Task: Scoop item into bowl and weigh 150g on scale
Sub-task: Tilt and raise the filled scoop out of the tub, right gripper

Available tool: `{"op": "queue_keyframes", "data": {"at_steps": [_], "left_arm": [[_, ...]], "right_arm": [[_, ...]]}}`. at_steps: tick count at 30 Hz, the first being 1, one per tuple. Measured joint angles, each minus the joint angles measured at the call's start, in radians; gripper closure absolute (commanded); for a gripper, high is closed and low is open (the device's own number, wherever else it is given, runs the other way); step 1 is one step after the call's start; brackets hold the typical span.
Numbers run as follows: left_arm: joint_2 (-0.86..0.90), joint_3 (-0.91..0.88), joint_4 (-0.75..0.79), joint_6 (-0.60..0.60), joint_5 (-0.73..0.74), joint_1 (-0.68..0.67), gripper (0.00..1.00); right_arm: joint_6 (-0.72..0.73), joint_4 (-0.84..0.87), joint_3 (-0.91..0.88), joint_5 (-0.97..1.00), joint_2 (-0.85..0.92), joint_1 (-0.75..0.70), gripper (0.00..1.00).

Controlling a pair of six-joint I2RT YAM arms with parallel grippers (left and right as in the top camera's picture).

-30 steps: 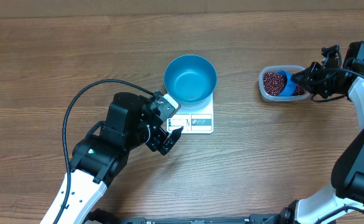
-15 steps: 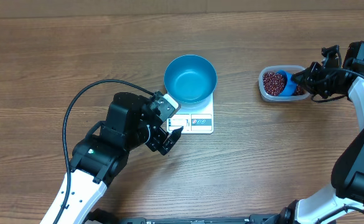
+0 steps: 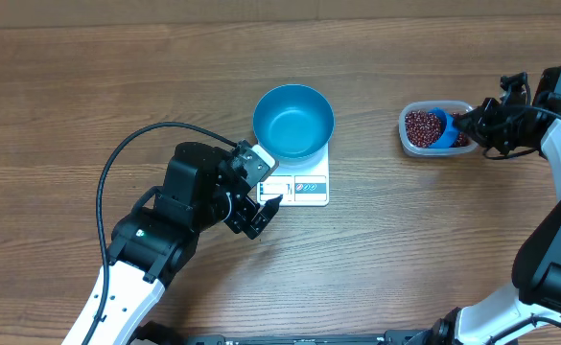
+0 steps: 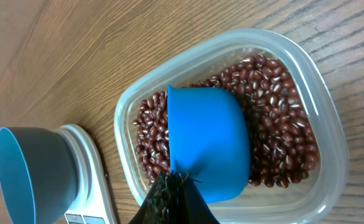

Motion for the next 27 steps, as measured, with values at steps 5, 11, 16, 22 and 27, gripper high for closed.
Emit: {"op": "queue_keyframes", "data": {"at_steps": [5, 11, 16, 22, 27], "left_arm": [[0.000, 0.000, 0.000, 0.000, 0.000, 0.000, 0.00], [0.000, 0.000, 0.000, 0.000, 0.000, 0.000, 0.01], [0.000, 0.000, 0.000, 0.000, 0.000, 0.000, 0.00], [0.000, 0.000, 0.000, 0.000, 0.000, 0.000, 0.00], [0.000, 0.000, 0.000, 0.000, 0.000, 0.000, 0.00]], "right_arm": [[0.000, -0.001, 0.000, 0.001, 0.002, 0.000, 0.96], [0.000, -0.008, 0.000, 0.002, 0.002, 0.000, 0.96], [0.000, -0.012, 0.000, 0.003, 0.003, 0.000, 0.96], [0.000, -0.015, 0.000, 0.003, 0.004, 0.000, 0.96], [0.000, -0.014, 0.000, 0.003, 0.004, 0.000, 0.96]]}}
